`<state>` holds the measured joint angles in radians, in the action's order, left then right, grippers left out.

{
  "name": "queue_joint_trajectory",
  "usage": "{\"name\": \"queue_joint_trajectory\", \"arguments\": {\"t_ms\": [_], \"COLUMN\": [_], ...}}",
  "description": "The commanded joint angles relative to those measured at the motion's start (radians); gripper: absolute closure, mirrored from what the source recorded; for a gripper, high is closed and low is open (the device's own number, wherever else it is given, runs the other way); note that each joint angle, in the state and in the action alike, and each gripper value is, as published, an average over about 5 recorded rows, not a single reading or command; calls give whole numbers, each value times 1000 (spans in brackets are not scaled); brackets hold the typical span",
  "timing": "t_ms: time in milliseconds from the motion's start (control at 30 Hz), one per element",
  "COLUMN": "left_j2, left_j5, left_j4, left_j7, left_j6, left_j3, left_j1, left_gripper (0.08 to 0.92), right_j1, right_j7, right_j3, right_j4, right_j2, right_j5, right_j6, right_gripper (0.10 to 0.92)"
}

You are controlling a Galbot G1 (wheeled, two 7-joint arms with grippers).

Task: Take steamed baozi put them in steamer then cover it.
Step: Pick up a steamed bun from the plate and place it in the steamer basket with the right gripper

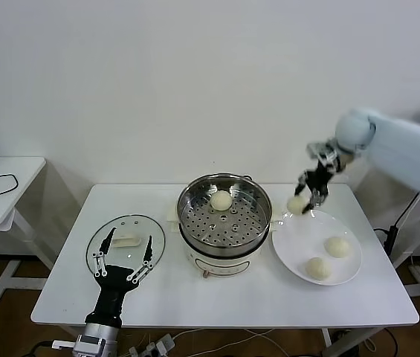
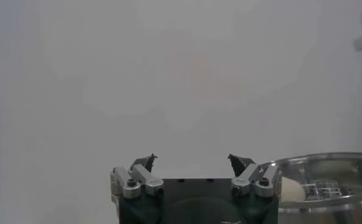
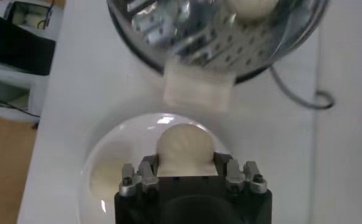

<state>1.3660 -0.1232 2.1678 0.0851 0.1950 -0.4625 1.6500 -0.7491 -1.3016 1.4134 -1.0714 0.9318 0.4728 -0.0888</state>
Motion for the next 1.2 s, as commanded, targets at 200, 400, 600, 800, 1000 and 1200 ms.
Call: {"name": "queue_joint_trajectory", "arguments": {"t_ms": [200, 400, 600, 800, 1000, 1200], "left_j2": [11, 25, 22, 17, 16, 15], "left_j5": [-2, -3, -2, 0, 1, 2], "left_j4": [-19, -26, -28, -28, -29, -29], "left_j7": [2, 2, 2, 3, 5, 7], "left_j6": [3, 3, 5, 9, 9, 12], "left_j3": [2, 9, 0, -5, -5, -8], "left_j1": [-6, -11, -11, -8, -8, -4], "left_gripper": [177, 177, 177, 177, 177, 177], "right_j1": [-106, -32, 45, 88, 114, 137], "right_j7": [150, 236, 304, 331, 350, 364], "right_j3": [113, 167, 181, 186, 184, 177], "right_j4": [-96, -52, -4, 22, 39, 46], "right_j2": [335, 450, 508, 523, 526, 519], "right_j5": [251, 267, 262, 243, 232, 220], "right_j6": [-133, -165, -188, -193, -192, -189], "right_gripper": [389, 389, 389, 389, 389, 382]}}
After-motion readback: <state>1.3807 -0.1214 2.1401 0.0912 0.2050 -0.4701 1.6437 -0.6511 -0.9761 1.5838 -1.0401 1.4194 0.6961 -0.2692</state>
